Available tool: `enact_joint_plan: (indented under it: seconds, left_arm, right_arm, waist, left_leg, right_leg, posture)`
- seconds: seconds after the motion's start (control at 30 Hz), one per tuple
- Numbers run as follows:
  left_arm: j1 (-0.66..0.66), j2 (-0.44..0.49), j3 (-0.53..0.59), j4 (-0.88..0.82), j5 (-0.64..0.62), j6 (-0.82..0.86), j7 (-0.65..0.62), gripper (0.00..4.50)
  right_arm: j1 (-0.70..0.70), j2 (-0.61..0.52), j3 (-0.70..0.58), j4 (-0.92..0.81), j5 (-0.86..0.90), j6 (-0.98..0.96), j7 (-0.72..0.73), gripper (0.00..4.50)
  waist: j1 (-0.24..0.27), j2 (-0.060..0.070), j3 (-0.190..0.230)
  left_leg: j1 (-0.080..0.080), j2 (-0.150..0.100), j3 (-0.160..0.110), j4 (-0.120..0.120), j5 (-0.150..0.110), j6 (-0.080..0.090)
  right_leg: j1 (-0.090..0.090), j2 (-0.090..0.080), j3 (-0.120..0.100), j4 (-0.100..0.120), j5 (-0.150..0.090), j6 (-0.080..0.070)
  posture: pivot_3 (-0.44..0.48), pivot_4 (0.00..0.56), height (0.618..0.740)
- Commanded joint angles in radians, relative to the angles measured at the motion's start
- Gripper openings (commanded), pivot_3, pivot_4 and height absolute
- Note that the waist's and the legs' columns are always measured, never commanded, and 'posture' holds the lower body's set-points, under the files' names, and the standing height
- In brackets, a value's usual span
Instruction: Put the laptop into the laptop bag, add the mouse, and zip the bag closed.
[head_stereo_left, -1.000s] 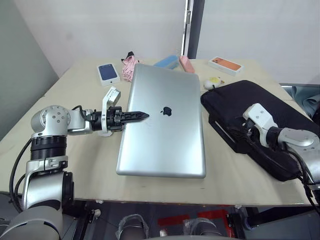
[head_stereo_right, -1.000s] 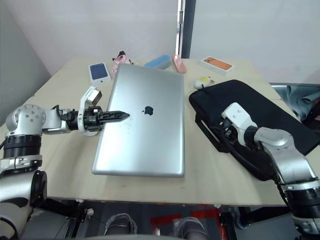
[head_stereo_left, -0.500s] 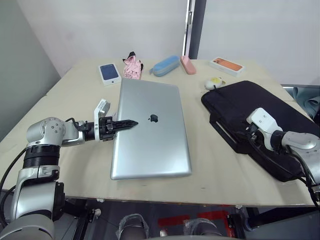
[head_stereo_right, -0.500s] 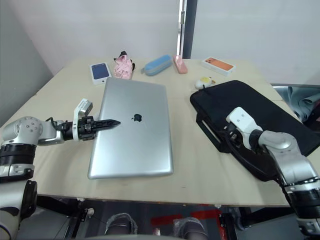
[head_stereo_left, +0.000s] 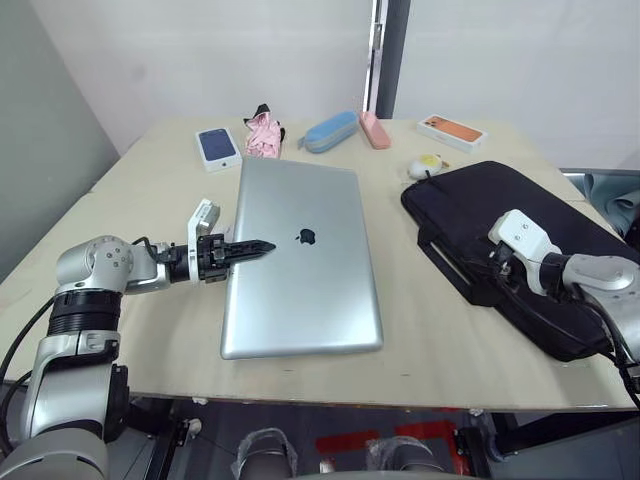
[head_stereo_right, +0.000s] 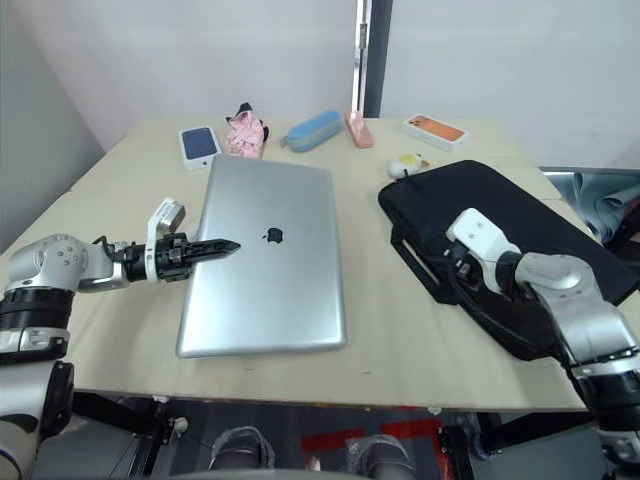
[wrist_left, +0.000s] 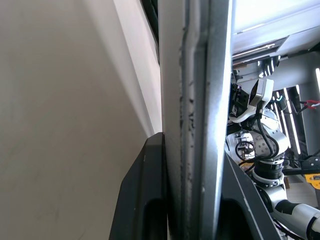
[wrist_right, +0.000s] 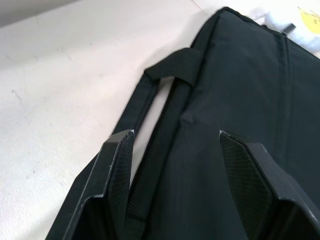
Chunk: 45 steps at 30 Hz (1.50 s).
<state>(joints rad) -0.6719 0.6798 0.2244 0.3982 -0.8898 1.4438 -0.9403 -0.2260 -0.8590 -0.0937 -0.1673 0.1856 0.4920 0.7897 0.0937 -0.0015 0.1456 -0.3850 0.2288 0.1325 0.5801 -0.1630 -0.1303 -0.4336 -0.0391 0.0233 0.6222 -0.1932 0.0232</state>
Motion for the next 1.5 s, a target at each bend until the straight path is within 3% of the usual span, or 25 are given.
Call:
enact_joint_plan:
  seconds: [0.03,0.43,0.73,1.0,1.23,1.5]
  left_arm:
    - [-0.032,0.000,0.047,-0.026,-0.037,-0.012,-0.034,0.30]
    - [-0.072,-0.075,0.158,-0.038,-0.081,0.061,0.059,0.30]
    - [-0.082,-0.113,0.223,-0.064,-0.095,0.102,0.127,0.30]
    - [-0.090,-0.154,0.265,-0.088,-0.099,0.132,0.182,0.30]
    - [-0.098,-0.209,0.293,-0.100,-0.096,0.152,0.230,0.30]
    - [-0.108,-0.252,0.310,-0.106,-0.099,0.167,0.260,0.30]
  right_arm:
    - [-0.030,0.005,0.027,0.002,-0.036,-0.008,-0.022,2.82]
    - [-0.101,0.042,0.101,0.139,-0.125,0.034,-0.085,2.82]
    - [-0.073,0.061,0.095,0.167,-0.111,0.099,-0.085,0.03]
    - [-0.065,0.088,0.053,0.097,-0.044,0.187,-0.068,0.03]
    - [-0.210,0.146,-0.179,0.030,0.249,0.540,-0.048,0.03]
    - [-0.338,0.032,-0.253,0.059,0.399,0.713,-0.002,0.03]
  waist:
    - [0.000,0.000,0.000]
    - [-0.001,0.000,0.000]
    - [-0.001,0.000,0.000]
    - [0.001,-0.001,0.000]
    - [-0.004,0.001,0.001]
    - [0.005,0.001,0.001]
  left_leg:
    - [0.000,0.000,0.000,0.000,0.000,0.000]
    - [0.000,0.000,0.000,0.001,0.000,0.000]
    - [0.001,0.000,-0.001,0.002,0.000,0.000]
    - [0.001,0.000,-0.001,0.003,0.000,0.000]
    - [0.001,0.000,-0.001,0.002,0.000,0.000]
    - [-0.001,0.000,-0.001,0.000,0.002,0.002]
  right_leg:
    - [0.000,0.000,0.000,0.000,0.000,0.000]
    - [0.000,0.000,0.000,0.001,0.000,0.000]
    - [0.001,0.000,0.000,0.002,0.000,0.000]
    - [0.002,0.000,-0.001,0.002,0.000,0.000]
    - [0.001,0.000,0.000,0.002,0.000,0.000]
    - [0.000,0.000,-0.001,0.000,0.000,0.000]
  posture:
    - [0.000,0.150,0.740]
    - [0.000,0.150,0.740]
    - [0.000,0.150,0.740]
    - [0.000,0.150,0.740]
    - [0.000,0.150,0.740]
    - [0.000,0.150,0.740]
